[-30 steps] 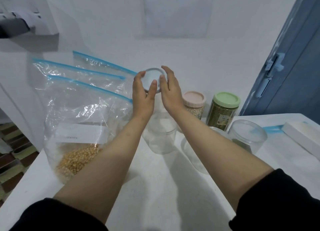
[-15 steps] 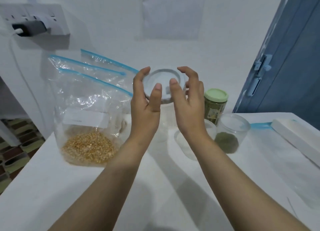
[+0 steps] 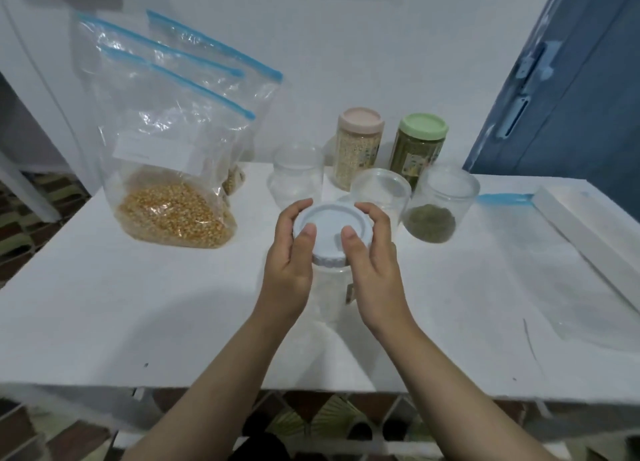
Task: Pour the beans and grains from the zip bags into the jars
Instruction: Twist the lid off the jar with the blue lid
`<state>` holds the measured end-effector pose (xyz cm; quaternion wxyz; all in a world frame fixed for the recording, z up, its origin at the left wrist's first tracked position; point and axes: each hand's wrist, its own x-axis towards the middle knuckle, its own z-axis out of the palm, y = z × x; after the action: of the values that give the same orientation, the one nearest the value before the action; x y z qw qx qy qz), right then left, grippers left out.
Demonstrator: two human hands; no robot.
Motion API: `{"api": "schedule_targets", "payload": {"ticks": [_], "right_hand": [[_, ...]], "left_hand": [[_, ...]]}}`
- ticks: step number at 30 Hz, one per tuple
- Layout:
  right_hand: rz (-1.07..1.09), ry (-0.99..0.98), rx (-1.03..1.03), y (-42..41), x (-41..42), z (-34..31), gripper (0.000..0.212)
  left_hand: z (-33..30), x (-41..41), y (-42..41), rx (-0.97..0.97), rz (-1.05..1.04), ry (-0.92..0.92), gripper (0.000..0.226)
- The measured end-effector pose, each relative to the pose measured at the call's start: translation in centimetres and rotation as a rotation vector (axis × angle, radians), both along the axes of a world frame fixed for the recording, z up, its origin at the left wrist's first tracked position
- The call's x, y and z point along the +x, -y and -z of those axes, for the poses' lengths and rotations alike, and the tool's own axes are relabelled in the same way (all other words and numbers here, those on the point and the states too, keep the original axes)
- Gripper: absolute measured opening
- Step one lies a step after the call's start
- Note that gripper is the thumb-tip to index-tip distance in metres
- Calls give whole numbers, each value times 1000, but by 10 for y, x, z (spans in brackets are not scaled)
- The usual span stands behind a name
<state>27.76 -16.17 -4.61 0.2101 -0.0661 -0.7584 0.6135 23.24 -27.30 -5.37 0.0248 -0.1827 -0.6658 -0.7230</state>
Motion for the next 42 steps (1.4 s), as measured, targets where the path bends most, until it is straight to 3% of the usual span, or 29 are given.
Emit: {"api": "schedule_targets", "payload": {"ticks": [3,6,9,14,23,29,33,38,42], "right_hand": [[-49,-10,-61,-5,4,0,47],[-84,-1,-71,-9,1,-2,44],[-147,49,-30,-19,-3,-4,47],[-278,100,10,-39,-6,-14,45],[-317,112,87,-43,-3,-15,38],[-313,69,195,-47,15,-12,78],[-338,83,198,-47,18,-14,72],[-328,115,190,-54,18,-19,81],[-337,100,226,-53,19,-23,77]], "left_hand": [[4,0,2,-60,79,-13,59],[4,-8,8,-107,200,-1,98],[5,-15,12,-138,294,50,109],[2,-23,19,-223,415,75,108],[-12,-28,34,-333,399,74,96],[-18,-23,44,-409,374,43,76],[-21,-15,37,-476,339,-17,89],[-24,-11,36,-465,345,-51,86],[-19,-7,35,-431,317,-77,88]]}}
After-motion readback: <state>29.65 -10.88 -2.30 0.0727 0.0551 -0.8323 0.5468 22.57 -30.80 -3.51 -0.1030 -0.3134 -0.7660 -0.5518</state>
